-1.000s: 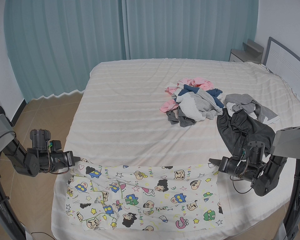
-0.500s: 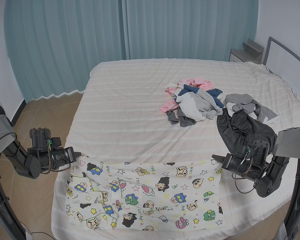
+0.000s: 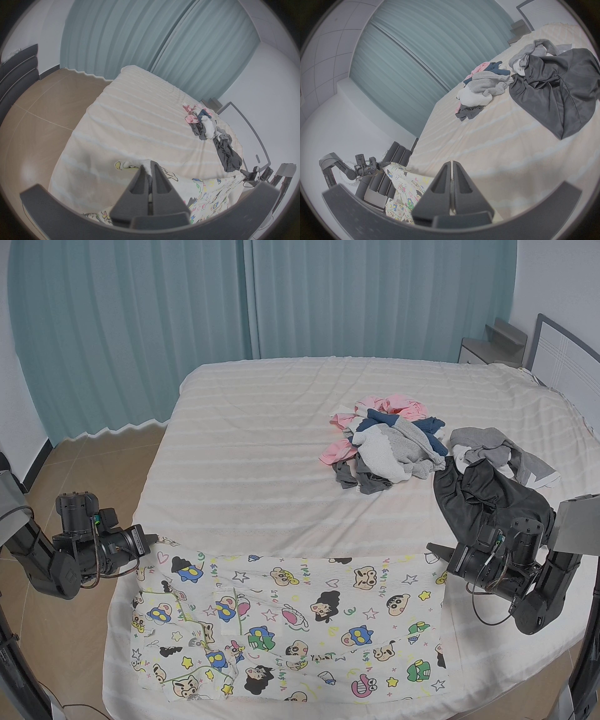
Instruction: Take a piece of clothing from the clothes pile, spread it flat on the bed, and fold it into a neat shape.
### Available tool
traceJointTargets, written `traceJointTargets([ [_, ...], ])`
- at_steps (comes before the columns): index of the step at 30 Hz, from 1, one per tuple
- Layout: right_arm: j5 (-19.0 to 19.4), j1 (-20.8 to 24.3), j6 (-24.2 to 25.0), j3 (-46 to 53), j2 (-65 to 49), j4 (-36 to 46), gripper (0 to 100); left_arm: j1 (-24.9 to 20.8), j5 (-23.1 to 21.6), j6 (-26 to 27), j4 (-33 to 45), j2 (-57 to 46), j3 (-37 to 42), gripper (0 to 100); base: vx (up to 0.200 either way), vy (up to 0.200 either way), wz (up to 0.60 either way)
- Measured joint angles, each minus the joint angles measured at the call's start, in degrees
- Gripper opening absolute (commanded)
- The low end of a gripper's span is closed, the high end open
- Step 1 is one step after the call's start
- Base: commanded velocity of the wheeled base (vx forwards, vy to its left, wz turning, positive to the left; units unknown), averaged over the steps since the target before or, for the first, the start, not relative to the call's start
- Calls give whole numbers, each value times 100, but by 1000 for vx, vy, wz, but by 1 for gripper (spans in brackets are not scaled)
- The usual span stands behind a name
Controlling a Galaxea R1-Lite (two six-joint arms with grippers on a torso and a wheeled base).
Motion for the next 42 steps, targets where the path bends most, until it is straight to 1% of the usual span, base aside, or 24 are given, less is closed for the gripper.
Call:
traceJointTargets([
  [9, 66, -10, 33, 293, -212, 2, 0, -28, -22, 20, -18, -204, 336, 0, 0, 0, 0],
  [16, 233, -32, -71, 623, -286, -39, 0, -33, -57, 88, 22, -474, 722, 0, 0, 0, 0],
  [23, 363, -71, -588, 964, -266, -45, 0, -33, -77, 460, 26, -702, 1328, 0, 0, 0, 0],
  [29, 396, -62, -983, 1182, -106, -48, 0, -50, -101, 719, -7, -769, 1910, 0, 0, 0, 0],
  [36, 400, 1, -1662, 1499, 289, -45, 0, -174, -104, 756, -54, -728, 2444, 0, 0, 0, 0],
  [42, 411, 15, -1812, 1715, 506, -48, 0, -236, -222, 763, -93, -650, 2770, 0, 0, 0, 0],
])
